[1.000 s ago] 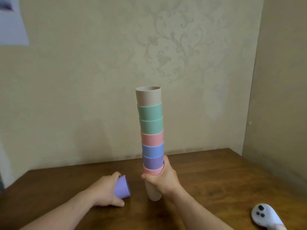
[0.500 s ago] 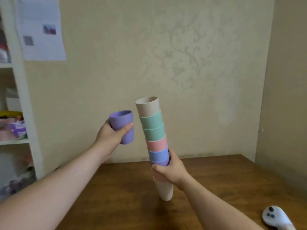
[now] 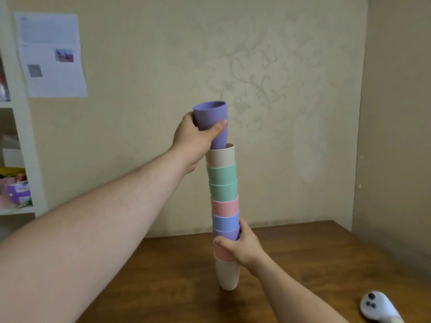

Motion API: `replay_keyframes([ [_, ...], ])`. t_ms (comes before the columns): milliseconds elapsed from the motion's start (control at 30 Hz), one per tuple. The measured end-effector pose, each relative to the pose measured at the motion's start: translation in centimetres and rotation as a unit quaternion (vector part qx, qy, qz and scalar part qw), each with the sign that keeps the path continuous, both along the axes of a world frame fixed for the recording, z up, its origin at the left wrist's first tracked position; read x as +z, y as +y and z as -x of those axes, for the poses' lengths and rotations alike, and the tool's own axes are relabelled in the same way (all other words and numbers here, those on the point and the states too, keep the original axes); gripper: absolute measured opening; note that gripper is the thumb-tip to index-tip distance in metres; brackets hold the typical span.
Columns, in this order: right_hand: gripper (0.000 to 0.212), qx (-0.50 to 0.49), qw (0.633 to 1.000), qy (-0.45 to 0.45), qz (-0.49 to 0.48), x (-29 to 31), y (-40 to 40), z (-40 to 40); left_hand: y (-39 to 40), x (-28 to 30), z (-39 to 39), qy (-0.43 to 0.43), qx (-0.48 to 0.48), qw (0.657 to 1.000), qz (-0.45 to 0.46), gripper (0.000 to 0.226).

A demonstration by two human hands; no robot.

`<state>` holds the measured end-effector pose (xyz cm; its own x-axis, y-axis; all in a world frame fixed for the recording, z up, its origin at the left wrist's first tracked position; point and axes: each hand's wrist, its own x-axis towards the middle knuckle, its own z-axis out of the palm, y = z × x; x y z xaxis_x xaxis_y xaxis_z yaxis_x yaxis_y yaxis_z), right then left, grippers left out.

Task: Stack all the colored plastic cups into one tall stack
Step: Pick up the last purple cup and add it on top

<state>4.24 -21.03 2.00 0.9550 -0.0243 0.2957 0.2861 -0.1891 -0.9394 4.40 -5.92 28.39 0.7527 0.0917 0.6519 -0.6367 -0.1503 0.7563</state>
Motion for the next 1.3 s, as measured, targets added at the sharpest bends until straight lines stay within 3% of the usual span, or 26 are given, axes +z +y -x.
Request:
replay_keyframes([
  [133, 0.058, 0.006, 1.0, -0.006, 0.0, 0.1, 0.0, 0.3, -1.0, -2.5, -1.3, 0.045, -0.018, 0.997, -0.057, 0.049],
  [367, 0.064, 0.003, 1.0, -0.017, 0.004, -0.1, -0.1, 0.1, -3.5, -5.7, -2.0, 0.017, -0.003, 1.0, 0.015, 0.069],
  [533, 0.065, 0.006, 1.0, -0.02, 0.003, -0.2, -0.1, 0.0, -3.3, -6.2, -2.4, -0.002, -0.019, 1.0, 0.01, 0.079],
  [700, 0.067, 0.017, 1.0, -0.02, -0.003, 0.1, -0.2, 0.1, -2.6, -6.4, -2.4, 0.026, -0.068, 0.997, 0.016, 0.073],
  [800, 0.067, 0.02, 1.0, -0.007, -0.009, -0.2, -0.3, 0.4, -2.4, -7.2, -2.1, 0.037, -0.083, 0.996, -0.021, 0.077],
  [900, 0.059, 0.017, 1.0, 0.008, -0.005, -2.8, -0.6, 1.1, -0.4, -11.8, -1.8, 0.078, -0.114, 0.985, -0.106, 0.096],
  [1000, 0.065, 0.006, 1.0, 0.026, 0.016, -6.3, -0.9, 1.6, 2.0, -21.1, -1.5, 0.175, -0.115, 0.962, -0.176, 0.126],
  [1133, 0.089, 0.013, 0.998, 0.046, 0.043, -8.4, -1.0, 0.4, 3.1, -31.7, -1.7, 0.296, -0.139, 0.936, -0.129, 0.099],
  [1300, 0.071, 0.0, 0.992, 0.046, 0.119, -8.2, -0.9, -2.3, 3.8, -34.6, -4.9, 0.314, -0.119, 0.94, -0.058, 0.076],
])
